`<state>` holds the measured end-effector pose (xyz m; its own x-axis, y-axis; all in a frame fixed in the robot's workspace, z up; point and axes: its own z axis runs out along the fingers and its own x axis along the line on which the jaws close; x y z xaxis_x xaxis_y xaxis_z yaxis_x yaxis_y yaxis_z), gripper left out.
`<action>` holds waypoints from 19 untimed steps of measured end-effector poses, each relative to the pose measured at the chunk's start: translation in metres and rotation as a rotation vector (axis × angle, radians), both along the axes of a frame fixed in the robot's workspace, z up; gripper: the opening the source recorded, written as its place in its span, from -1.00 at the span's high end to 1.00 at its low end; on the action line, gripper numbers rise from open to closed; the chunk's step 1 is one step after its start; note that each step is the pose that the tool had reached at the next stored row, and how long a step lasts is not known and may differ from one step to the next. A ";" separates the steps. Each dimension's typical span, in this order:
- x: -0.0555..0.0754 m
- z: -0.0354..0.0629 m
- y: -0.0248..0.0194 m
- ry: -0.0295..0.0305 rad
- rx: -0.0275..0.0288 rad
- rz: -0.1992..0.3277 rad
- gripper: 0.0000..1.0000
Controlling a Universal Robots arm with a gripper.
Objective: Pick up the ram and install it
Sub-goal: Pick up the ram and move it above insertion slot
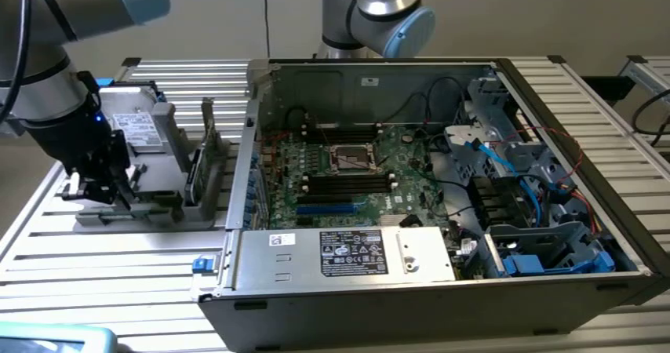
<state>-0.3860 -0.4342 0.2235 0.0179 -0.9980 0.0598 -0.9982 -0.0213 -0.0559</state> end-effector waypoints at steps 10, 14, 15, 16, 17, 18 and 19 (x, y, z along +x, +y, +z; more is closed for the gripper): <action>0.000 -0.0021 -0.0017 0.0190 0.0164 0.000 0.39; 0.000 -0.0070 -0.0032 0.0240 0.0192 -0.001 0.39; 0.000 -0.0085 -0.0035 0.0254 0.0193 -0.001 0.39; 0.000 -0.0098 -0.0037 0.0266 0.0194 -0.001 0.39; 0.000 -0.0112 -0.0039 0.0282 0.0197 -0.001 0.39; 0.000 -0.0128 -0.0040 0.0293 0.0202 -0.001 0.39; 0.000 -0.0143 -0.0042 0.0301 0.0208 -0.001 0.39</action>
